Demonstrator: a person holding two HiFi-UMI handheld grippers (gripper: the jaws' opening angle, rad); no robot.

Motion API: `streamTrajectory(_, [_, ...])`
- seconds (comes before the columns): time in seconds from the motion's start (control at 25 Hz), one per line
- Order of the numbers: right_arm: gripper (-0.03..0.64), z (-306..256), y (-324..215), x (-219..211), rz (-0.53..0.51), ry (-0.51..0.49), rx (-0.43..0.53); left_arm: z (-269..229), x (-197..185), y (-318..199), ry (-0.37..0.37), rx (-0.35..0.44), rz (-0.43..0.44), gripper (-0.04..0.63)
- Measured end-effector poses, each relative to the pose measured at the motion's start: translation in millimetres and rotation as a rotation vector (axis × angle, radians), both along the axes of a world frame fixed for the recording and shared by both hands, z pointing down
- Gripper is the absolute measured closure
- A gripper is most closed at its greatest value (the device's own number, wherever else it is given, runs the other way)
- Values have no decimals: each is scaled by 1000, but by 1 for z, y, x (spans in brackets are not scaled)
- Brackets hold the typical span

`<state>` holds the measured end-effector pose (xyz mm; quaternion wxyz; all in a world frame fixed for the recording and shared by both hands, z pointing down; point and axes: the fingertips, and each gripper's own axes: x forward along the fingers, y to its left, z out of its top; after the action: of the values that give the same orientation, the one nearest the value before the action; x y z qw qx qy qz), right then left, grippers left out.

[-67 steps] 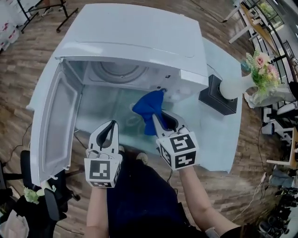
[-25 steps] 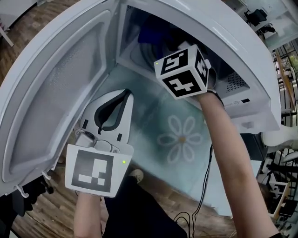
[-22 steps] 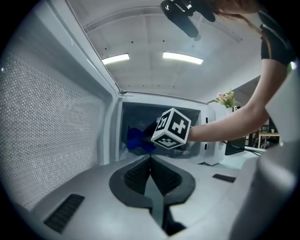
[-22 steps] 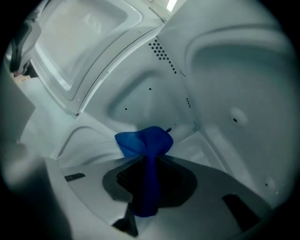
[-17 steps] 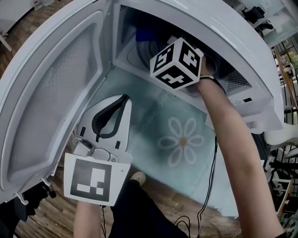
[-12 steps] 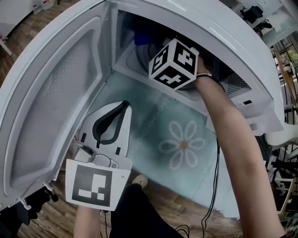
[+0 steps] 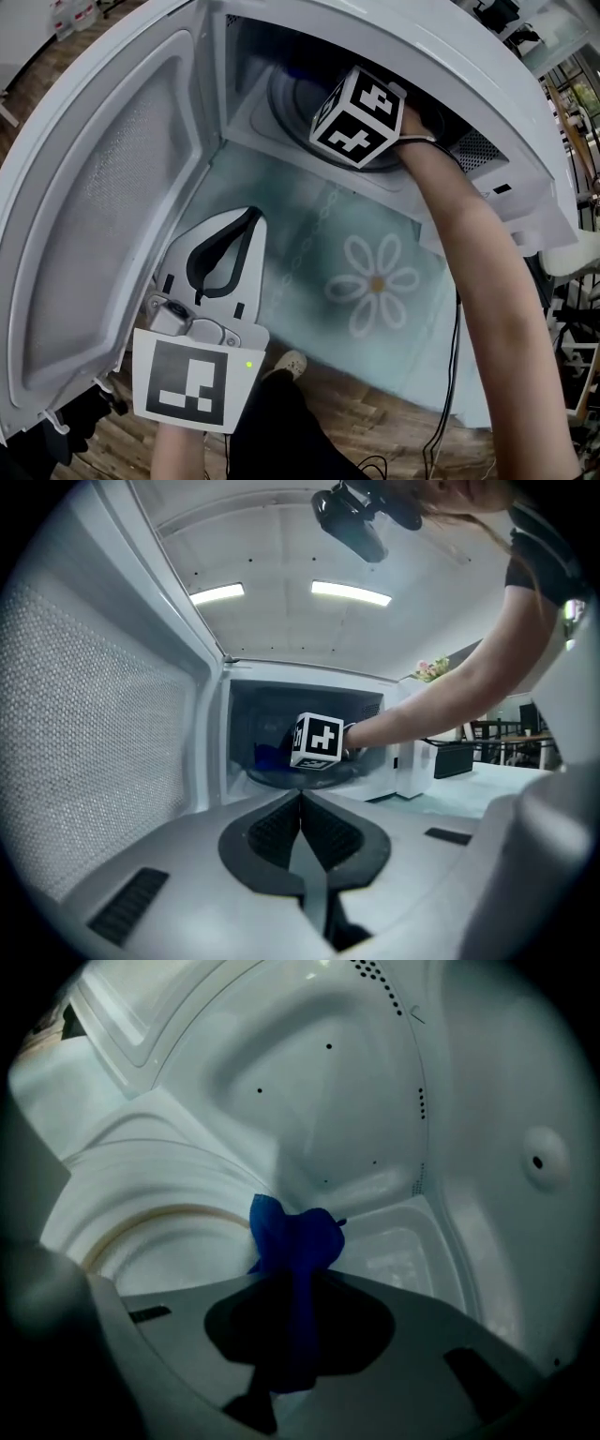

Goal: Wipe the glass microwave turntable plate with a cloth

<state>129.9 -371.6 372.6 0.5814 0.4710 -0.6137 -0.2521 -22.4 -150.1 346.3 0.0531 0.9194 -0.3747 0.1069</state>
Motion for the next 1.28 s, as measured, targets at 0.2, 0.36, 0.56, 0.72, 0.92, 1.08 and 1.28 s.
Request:
streamTrajectory(0.2, [563, 0, 7, 31, 119, 45, -24, 8, 3, 10, -19, -7, 28, 591])
streamTrajectory(0.36, [563, 3, 15, 52, 202, 95, -54, 6, 3, 12, -29, 3, 38, 591])
streamTrajectory(0.56, [563, 5, 23, 73, 300, 156, -87, 5, 1, 10, -20, 1, 33, 591])
streamTrajectory(0.72, [563, 2, 30, 86, 394, 186, -116, 4, -2, 9, -18, 3, 36, 591])
streamTrajectory(0.92, [563, 1, 37, 99, 469, 220, -149, 4, -5, 10, -21, 1, 42, 591])
streamTrajectory(1.08, [561, -5, 38, 96, 462, 214, -94, 3, -7, 10, -13, 2, 36, 591])
streamTrajectory(1.28, [561, -27, 32, 68, 342, 166, 62, 4, -10, 12, -13, -7, 35, 591])
